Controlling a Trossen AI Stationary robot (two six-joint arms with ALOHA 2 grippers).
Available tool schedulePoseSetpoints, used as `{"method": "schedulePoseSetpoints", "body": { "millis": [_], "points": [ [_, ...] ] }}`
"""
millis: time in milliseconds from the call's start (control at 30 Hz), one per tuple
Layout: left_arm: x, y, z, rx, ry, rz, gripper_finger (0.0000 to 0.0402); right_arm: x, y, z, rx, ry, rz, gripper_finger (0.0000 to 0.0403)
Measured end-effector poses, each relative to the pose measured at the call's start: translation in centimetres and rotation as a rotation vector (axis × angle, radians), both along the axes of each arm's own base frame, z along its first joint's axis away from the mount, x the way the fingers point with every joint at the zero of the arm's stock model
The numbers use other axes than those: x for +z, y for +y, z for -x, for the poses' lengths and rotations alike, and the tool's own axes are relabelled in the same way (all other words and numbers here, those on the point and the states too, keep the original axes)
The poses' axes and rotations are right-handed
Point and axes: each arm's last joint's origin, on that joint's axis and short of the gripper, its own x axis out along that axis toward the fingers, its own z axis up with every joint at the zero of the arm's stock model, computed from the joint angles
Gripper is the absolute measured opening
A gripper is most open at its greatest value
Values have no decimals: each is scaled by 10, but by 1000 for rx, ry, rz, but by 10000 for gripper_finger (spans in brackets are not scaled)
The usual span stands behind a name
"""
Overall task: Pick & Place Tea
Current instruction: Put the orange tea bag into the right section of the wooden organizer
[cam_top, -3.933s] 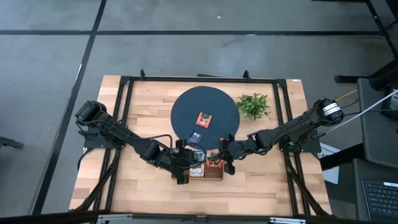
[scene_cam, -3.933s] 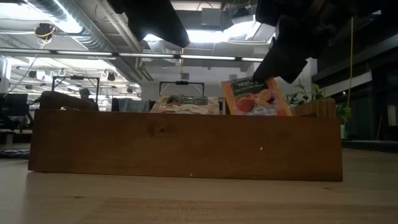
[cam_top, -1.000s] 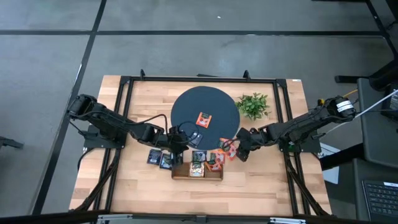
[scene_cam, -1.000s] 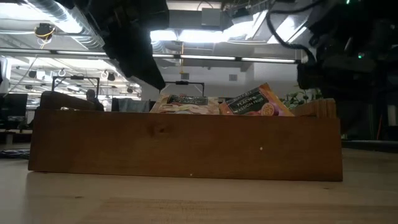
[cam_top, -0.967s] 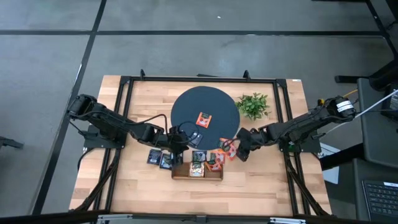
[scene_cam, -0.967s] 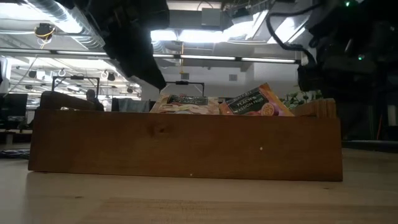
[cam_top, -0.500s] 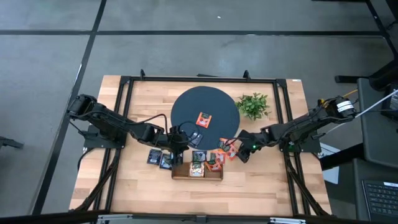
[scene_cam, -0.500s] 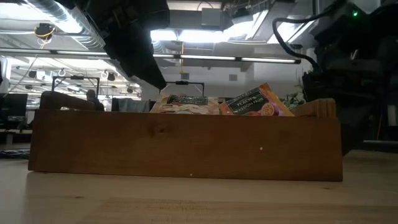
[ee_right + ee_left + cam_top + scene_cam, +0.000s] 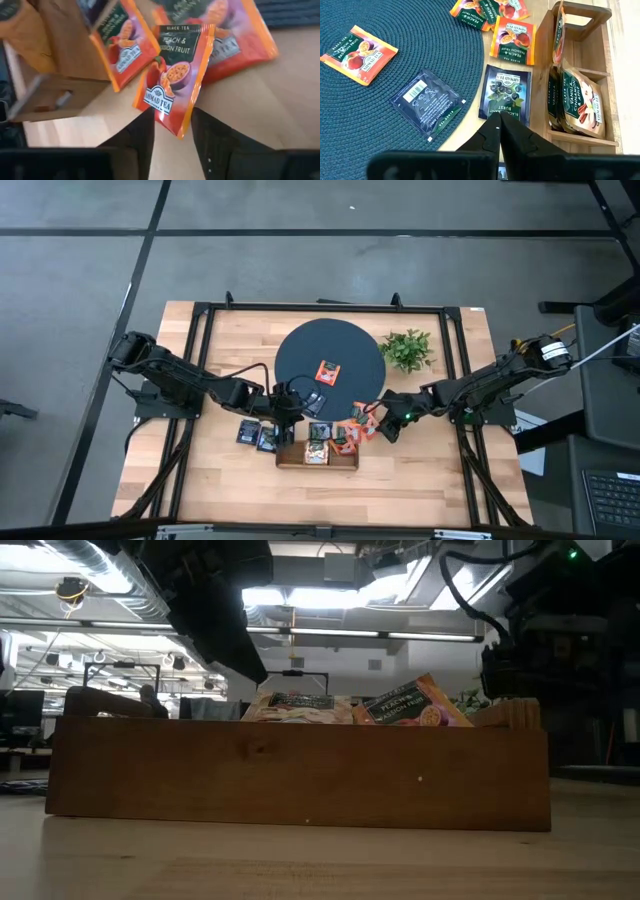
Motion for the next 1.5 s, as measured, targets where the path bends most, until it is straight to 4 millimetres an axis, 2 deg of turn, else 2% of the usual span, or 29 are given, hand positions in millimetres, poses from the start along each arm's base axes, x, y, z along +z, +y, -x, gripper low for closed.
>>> {"method": "schedulePoseSetpoints", "body": {
  "millis": [300, 567, 967, 1500],
  "points": [
    [0, 0, 0, 1, -2, 1, 8, 2, 1, -1, 18, -18, -25, 74],
    [0, 0, 0, 1, -5, 1, 10, 2, 1, -2, 23, -19, -21, 7],
    [5, 0, -5, 8, -74, -19, 10, -13, 2, -6, 44, 17, 6, 6],
    [23, 18, -27, 75, -337, 53, 10, -5, 3, -14, 95, -49, 97, 2]
  ]
}}
